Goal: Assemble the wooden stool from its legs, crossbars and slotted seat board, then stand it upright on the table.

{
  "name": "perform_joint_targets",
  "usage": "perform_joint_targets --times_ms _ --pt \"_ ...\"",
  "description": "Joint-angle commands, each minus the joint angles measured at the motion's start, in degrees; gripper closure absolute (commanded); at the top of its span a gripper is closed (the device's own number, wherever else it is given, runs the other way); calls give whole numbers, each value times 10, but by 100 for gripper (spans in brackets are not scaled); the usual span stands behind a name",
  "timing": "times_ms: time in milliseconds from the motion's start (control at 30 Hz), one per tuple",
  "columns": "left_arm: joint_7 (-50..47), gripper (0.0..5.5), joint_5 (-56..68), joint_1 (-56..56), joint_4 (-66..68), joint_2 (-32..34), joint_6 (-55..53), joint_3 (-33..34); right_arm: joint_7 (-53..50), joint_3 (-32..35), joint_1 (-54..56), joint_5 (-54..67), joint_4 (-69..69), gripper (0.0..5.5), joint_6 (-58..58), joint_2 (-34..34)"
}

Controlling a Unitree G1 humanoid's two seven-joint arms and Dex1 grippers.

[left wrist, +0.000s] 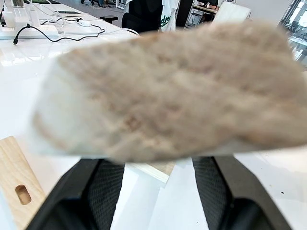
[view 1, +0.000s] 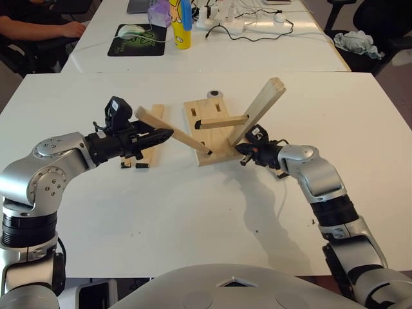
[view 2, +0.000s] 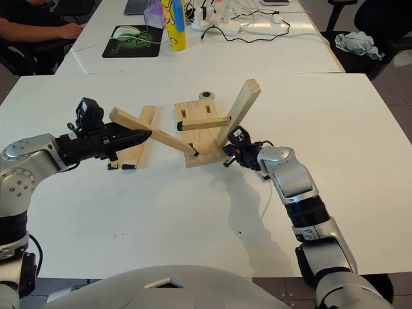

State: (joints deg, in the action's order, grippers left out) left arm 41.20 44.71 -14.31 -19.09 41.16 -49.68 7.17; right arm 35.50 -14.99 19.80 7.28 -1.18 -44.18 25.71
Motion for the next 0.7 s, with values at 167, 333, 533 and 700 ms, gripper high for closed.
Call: perform_joint_targets --times_ms 167,333,533,700 --pt "14 343 -18 0 5 9 -2 -12 15 -33 -106 1 16 550 7 5" --pt "16 343 -18 2 6 10 -2 -6 -15 58 -158 44 -25 533 77 -22" --pt "12 343 -12 17 -3 9 -8 3 -32 101 -207 78 -67 472 84 -33" --pt "14 343 -16 21 -5 8 -9 0 -42 97 -214 86 -85 405 89 -44"
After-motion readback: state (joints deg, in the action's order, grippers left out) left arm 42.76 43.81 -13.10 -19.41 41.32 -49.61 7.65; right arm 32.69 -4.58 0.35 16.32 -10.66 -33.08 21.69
